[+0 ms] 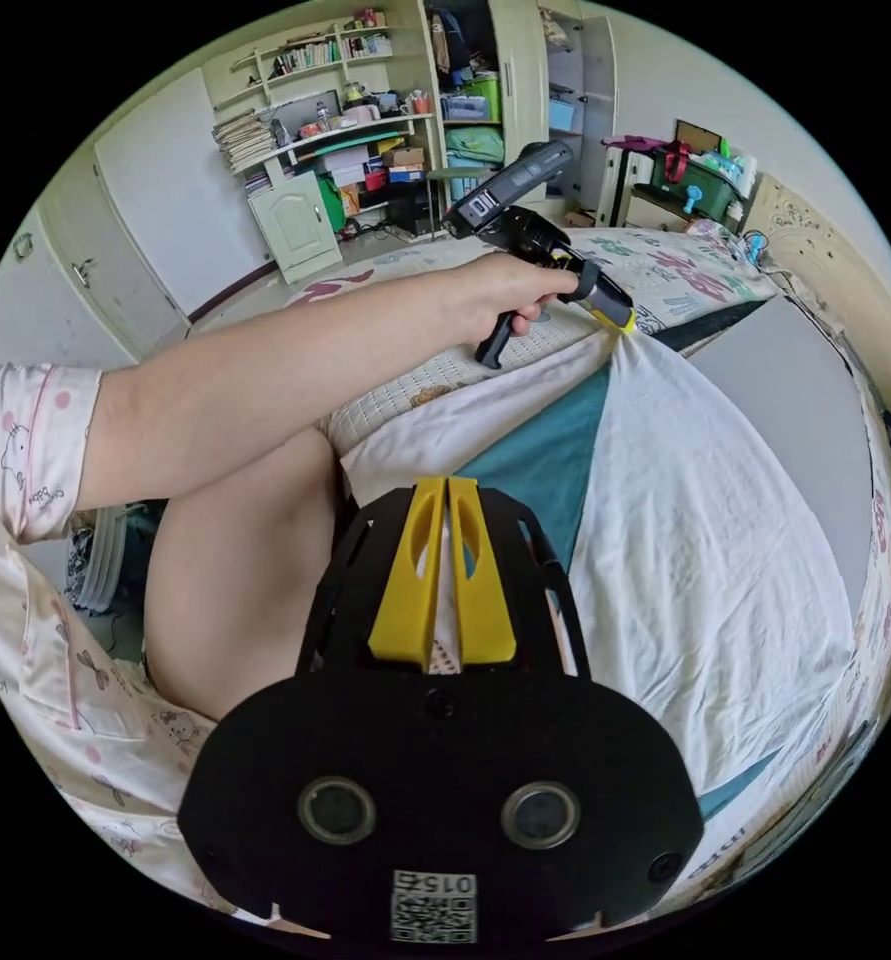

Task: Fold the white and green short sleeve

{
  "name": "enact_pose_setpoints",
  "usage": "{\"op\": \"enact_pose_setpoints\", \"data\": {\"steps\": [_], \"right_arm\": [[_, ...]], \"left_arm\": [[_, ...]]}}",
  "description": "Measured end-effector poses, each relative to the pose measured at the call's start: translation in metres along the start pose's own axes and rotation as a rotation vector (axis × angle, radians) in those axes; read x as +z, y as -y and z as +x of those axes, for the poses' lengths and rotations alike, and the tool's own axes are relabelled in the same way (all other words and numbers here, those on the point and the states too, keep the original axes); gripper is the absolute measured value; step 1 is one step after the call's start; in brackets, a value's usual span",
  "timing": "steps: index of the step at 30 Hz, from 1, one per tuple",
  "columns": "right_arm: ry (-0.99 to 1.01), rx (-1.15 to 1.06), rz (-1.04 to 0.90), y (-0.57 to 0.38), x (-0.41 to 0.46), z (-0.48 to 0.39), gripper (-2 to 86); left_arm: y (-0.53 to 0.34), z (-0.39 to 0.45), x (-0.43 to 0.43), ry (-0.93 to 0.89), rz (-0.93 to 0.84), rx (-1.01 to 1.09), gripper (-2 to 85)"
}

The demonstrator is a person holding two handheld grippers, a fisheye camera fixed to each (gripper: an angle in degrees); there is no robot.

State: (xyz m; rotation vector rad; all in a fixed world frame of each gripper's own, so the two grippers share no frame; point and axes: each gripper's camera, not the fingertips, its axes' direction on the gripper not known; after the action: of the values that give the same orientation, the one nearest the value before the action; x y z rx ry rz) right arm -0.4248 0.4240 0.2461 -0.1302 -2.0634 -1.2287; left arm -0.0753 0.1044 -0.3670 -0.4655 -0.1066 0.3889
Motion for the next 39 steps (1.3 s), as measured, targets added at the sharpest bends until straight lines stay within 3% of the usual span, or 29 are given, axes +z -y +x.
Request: {"op": "enact_pose_setpoints", "data": {"steps": [9,14,18,28,39], "right_arm": [[0.102,0.227,0.264,-0.076,-0.132,0.102,6.7],[-0.105,0.561,0.436,-0.16,-0.236,0.187,7.7],[-0.219,0.8,0.493,-0.214,-0.283,0.226,8.9],[-0.266,1.115,0.438,-0.277,-0.296,0.291,10.8],[-0.167,1.086,0.468,-0.259,-0.314,0.316,4.5]], "left_arm": [[-0.104,-0.04,0.011,0.168,0.063,0.127,8.0],[-0.183,-0.011,-0.004,0.074,0.226,0.289,6.1],[-0.206,0.035,0.029,0.024,0.192,0.437,6.9],[-0.168,0.158,0.201,-0.163,-0.01,0.611,9.1],[-0.115,0.256,0.412,-0.054,-0.23,0.666,9.8]]}}
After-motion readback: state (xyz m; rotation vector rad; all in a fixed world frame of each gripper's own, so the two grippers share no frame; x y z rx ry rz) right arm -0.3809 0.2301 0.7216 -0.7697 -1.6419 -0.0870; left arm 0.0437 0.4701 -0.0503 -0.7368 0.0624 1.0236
